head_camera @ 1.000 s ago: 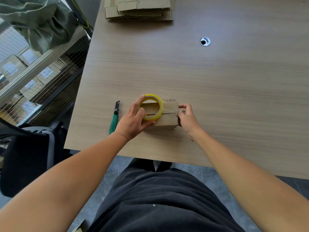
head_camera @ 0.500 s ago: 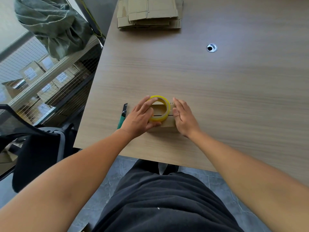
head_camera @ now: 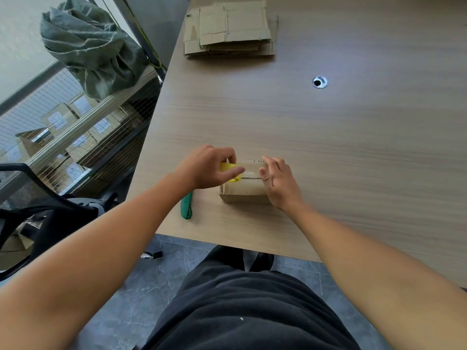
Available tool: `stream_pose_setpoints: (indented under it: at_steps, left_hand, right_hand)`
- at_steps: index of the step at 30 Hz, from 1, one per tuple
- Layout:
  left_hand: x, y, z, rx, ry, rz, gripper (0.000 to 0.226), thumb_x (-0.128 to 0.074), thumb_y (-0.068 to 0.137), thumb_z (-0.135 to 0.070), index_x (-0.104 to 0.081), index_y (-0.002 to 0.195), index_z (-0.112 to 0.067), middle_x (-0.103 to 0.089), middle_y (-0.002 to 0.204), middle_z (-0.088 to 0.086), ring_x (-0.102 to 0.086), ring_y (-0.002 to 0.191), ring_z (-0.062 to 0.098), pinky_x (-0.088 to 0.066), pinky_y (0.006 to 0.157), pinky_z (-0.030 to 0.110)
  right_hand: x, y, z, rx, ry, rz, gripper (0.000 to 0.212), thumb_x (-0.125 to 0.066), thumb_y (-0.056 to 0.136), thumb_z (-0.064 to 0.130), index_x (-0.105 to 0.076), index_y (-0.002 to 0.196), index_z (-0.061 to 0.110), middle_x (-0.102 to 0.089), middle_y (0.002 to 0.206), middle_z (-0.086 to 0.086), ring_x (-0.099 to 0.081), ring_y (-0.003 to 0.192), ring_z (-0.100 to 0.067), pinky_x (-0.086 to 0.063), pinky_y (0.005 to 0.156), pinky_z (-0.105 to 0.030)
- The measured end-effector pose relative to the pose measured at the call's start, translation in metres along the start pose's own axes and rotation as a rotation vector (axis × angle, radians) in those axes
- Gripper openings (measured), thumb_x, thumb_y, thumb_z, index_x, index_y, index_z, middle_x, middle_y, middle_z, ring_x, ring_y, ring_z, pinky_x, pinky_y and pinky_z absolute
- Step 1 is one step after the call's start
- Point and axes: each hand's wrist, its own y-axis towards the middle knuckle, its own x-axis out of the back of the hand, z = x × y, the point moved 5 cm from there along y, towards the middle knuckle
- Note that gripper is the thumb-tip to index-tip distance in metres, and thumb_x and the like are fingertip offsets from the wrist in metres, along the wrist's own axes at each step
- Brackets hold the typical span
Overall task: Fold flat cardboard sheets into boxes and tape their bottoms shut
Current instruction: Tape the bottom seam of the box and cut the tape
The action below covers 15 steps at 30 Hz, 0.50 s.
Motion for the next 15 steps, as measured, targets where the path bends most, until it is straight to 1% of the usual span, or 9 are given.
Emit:
stream_pose_setpoints:
  at_steps: [2,4,5,8,10,12,15]
  left_hand:
    - [0.007,-0.005,0.011,0.06,-0.008,0.02,0.036,-0.06,0.09,-0.057,-0.068,0.089,-0.022,-0.065,0.07,-0.002,-0.062,0.066,0.018,-0.055,0.063,0.038]
    - [0.011,-0.01,0.021,0.127,-0.049,0.068,0.028,-0.064,0.091,-0.05,-0.069,0.096,-0.023,-0.066,0.076,0.0,-0.065,0.077,0.02,-0.055,0.069,0.036]
    - [0.01,-0.009,0.023,0.13,-0.027,0.099,0.028,-0.065,0.091,-0.05,-0.07,0.1,-0.024,-0.065,0.076,-0.002,-0.065,0.08,0.021,-0.054,0.07,0.035]
    - [0.0,0.001,0.033,0.132,0.07,0.169,0.034,-0.063,0.091,-0.055,-0.07,0.106,-0.025,-0.053,0.067,-0.014,-0.06,0.073,0.018,-0.043,0.063,0.029]
    - [-0.005,0.006,0.048,0.171,0.117,0.184,0.041,-0.063,0.089,-0.059,-0.069,0.11,-0.025,-0.053,0.072,-0.014,-0.058,0.076,0.017,-0.04,0.066,0.029]
    - [-0.009,0.007,0.063,0.21,0.158,0.214,0.045,-0.063,0.087,-0.063,-0.069,0.111,-0.025,-0.055,0.08,-0.012,-0.056,0.08,0.015,-0.041,0.07,0.03]
    - [-0.018,0.006,0.074,0.242,0.124,0.244,0.05,-0.064,0.083,-0.067,-0.069,0.112,-0.027,-0.058,0.087,-0.01,-0.058,0.087,0.016,-0.048,0.076,0.032]
  right_hand:
    - [0.0,0.001,0.001,-0.002,-0.001,-0.001,0.053,-0.033,0.105,0.051,-0.042,0.147,0.02,-0.041,0.145,-0.002,-0.038,0.134,-0.024,-0.038,0.108,-0.041]
    - [-0.001,0.002,0.002,-0.006,-0.005,0.002,0.051,-0.035,0.105,0.05,-0.044,0.145,0.02,-0.042,0.143,-0.002,-0.038,0.133,-0.023,-0.039,0.107,-0.042]
    - [-0.002,0.003,0.002,-0.011,-0.009,0.001,0.049,-0.036,0.105,0.048,-0.045,0.144,0.02,-0.042,0.142,-0.001,-0.038,0.133,-0.023,-0.039,0.107,-0.042]
    - [-0.003,0.004,0.004,-0.023,-0.015,-0.003,0.044,-0.04,0.105,0.044,-0.047,0.141,0.021,-0.042,0.141,-0.001,-0.038,0.132,-0.023,-0.039,0.107,-0.041]
    - [-0.003,0.005,0.003,-0.031,-0.018,0.001,0.042,-0.041,0.106,0.042,-0.048,0.141,0.02,-0.041,0.141,-0.001,-0.038,0.132,-0.023,-0.038,0.107,-0.039]
    - [-0.003,0.005,0.003,-0.038,-0.013,-0.003,0.04,-0.044,0.105,0.039,-0.05,0.14,0.019,-0.042,0.14,-0.003,-0.038,0.131,-0.024,-0.037,0.107,-0.037]
    - [-0.003,0.006,0.004,-0.036,0.011,-0.031,0.037,-0.049,0.104,0.034,-0.054,0.136,0.016,-0.045,0.137,-0.006,-0.04,0.129,-0.027,-0.036,0.108,-0.037]
